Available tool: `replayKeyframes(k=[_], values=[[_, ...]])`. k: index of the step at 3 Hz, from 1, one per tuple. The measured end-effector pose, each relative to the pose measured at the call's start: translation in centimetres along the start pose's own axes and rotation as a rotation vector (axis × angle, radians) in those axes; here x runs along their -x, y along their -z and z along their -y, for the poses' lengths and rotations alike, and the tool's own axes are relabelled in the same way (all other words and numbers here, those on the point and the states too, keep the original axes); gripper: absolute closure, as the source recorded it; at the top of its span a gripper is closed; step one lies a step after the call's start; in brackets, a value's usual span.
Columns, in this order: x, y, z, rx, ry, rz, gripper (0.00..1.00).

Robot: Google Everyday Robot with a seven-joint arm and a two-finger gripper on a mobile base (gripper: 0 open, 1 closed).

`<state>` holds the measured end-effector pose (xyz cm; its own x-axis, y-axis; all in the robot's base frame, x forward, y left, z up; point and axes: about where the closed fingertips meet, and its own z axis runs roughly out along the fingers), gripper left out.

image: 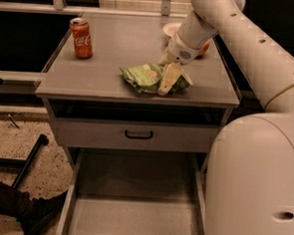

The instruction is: Place green jalapeno chip bag into middle drawer

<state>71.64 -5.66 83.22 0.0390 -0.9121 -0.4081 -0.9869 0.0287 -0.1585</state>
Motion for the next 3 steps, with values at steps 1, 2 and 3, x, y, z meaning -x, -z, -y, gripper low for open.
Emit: replayKeyframes(k=[1,2,3], values=[[0.0,0.0,0.0,0.000,0.000,0.000,0.65],[0.2,0.4,0.1,0.000,0.000,0.000,0.88],[-0.1,2.5,-1.5,-0.036,-0.015,-0.016,1.00]])
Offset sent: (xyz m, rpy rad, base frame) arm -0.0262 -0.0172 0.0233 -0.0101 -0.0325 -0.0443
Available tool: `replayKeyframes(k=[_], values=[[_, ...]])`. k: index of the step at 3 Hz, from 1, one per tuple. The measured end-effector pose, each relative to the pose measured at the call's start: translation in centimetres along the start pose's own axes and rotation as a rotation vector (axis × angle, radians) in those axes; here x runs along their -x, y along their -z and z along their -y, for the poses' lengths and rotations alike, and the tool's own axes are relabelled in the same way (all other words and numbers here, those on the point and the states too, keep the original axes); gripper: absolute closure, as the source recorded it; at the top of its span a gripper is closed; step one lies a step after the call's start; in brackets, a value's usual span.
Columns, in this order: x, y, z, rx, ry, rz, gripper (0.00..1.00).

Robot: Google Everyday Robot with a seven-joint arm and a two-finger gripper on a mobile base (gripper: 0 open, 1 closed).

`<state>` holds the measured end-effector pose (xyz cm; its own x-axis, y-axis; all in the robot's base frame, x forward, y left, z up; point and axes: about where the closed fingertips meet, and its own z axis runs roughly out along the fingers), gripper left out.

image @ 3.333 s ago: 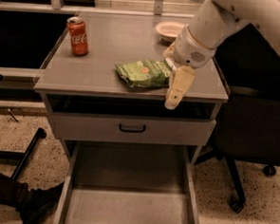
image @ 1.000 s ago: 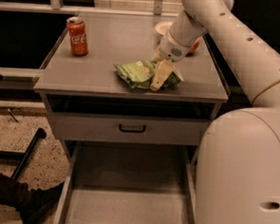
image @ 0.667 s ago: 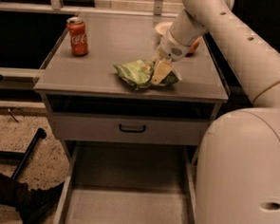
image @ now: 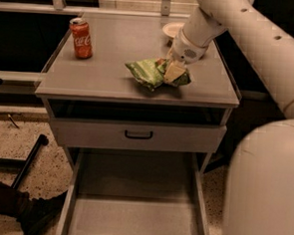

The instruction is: Place green jalapeno chip bag into middle drawer

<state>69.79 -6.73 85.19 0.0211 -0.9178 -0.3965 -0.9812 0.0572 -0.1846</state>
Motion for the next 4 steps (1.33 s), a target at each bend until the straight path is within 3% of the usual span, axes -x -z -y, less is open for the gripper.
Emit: replayKeyframes(k=[1,2,3,4], values=[[-1.1,6.0,-3.7,-0.106,-0.049,-0.004,1.00],[-3.1,8.8,-9.0,-0.146,-0.094,-0.005,1.00],[-5.4,6.7,-13.4,-0.109,-0.108,0.052,1.00],[-6.1,3.3,-15.9,-0.042,-0.057,0.149,1.00]])
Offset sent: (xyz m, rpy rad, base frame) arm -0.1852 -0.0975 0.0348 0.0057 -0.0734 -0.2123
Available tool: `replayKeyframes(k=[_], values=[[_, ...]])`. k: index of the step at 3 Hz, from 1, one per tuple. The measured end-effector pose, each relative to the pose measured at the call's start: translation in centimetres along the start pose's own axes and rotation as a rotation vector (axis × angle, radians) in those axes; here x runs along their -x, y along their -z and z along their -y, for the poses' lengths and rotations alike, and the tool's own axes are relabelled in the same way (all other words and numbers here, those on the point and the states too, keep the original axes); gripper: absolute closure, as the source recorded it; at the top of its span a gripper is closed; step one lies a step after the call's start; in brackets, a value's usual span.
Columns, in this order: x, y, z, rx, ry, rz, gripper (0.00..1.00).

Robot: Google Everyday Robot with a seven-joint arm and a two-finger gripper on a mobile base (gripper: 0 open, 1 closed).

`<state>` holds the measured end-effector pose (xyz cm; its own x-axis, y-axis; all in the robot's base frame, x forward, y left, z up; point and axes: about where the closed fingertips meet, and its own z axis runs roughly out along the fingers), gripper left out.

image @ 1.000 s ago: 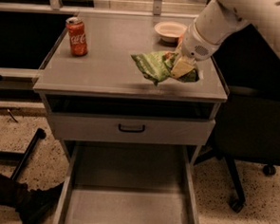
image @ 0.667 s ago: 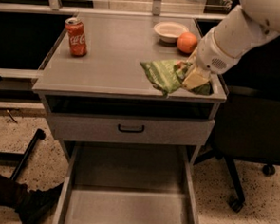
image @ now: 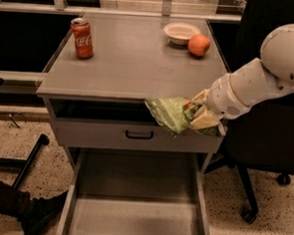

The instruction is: Place green jalapeno chip bag into middle drawer

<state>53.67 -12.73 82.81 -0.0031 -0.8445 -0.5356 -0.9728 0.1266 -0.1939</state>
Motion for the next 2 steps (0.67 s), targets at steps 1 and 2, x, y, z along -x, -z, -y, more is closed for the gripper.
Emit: replayKeyframes(k=[1,2], values=[[0.0,0.0,0.0,0.000,0.000,0.000,1.00],[-1.3,-1.6,-1.4,0.053,-0.055,0.058,1.00]])
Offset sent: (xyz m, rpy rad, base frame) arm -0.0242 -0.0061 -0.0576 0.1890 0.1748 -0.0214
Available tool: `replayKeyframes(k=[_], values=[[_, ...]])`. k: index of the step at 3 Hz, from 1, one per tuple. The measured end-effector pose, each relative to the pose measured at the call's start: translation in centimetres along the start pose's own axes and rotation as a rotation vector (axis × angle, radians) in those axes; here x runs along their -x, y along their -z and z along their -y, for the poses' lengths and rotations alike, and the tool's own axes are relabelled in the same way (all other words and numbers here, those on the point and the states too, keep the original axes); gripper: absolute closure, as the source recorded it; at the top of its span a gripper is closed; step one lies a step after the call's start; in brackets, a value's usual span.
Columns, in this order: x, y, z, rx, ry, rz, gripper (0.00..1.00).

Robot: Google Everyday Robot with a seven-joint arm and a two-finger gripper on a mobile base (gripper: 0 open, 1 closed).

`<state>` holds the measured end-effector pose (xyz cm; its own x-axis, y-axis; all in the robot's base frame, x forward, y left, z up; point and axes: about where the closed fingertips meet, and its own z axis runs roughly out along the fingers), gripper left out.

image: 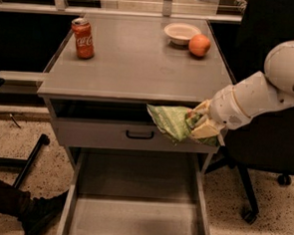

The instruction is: Place green jalapeno chip bag into middle drawer

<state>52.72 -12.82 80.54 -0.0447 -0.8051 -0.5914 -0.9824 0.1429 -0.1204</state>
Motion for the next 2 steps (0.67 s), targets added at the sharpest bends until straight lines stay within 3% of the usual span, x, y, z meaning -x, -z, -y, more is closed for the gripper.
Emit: replayKeyframes(k=[1,2], values=[[-3.0,-3.9,-3.2,0.090,-0.017,0.042,1.00],[-5.2,-9.0,-7.6,0.211,0.029,0.064,1.00]])
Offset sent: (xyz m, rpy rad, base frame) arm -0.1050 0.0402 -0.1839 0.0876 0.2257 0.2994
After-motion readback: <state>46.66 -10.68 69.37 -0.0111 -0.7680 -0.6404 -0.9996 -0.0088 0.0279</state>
